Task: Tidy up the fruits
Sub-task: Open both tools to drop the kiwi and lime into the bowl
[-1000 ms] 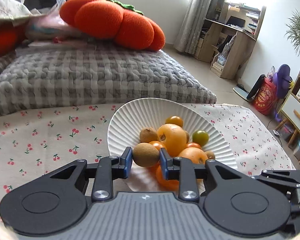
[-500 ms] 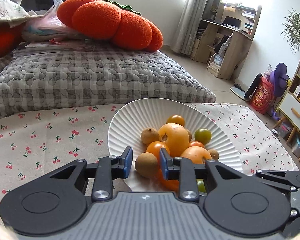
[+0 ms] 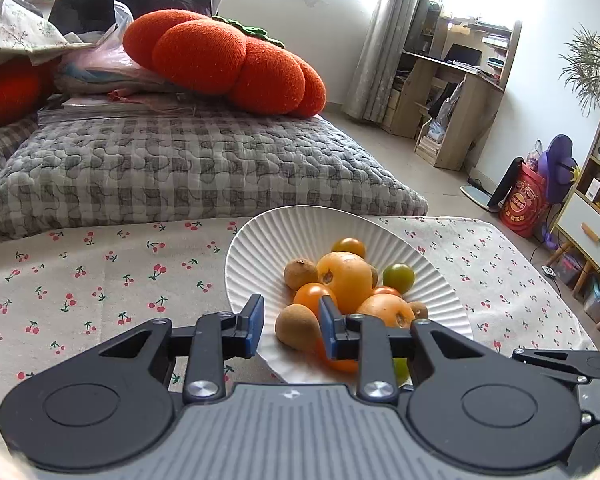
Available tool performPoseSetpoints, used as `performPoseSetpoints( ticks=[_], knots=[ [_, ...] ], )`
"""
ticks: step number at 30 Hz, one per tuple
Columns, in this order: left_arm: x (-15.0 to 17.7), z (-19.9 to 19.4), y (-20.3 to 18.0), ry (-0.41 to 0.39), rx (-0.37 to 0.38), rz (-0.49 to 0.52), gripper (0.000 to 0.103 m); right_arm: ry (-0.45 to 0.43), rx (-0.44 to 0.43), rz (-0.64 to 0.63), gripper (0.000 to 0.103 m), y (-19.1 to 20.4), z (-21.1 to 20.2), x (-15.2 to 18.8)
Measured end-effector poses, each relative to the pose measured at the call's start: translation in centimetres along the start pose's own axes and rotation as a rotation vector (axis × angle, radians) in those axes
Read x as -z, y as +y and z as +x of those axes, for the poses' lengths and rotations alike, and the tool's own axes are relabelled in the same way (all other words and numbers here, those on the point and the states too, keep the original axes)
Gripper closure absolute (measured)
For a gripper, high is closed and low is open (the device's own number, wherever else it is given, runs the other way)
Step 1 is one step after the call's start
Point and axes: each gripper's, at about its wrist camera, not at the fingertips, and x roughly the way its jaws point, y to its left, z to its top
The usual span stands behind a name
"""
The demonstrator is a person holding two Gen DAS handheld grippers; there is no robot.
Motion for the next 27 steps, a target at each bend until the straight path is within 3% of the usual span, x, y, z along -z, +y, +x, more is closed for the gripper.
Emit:
performPoseSetpoints(
  ticks=[8,15,21,27],
  knots=[
    [0.8,-1.6,-0.4,-0.016,0.011,-0.026,0.084,-0.015,-0.006,0.039,0.076,-0.6,-1.9,0.8],
    [2.7,-3.6,-2.7,-0.027,-0.015,-0.001,0.082,-0.038,0.0,0.056,0.076,-0.9,-3.3,1.3],
    [3.2,-4.2,-4.4,-0.026,0.011,0.026,0.08,-0.07,0.035,0.09,0.076,-1.6,-4.9,1.6],
    [4.4,-5.8,-6.3,-0.02,0.03,0.046,0.08,-0.098,0.05,0.122,0.067,-2.0,-7.3,2.3]
  ],
)
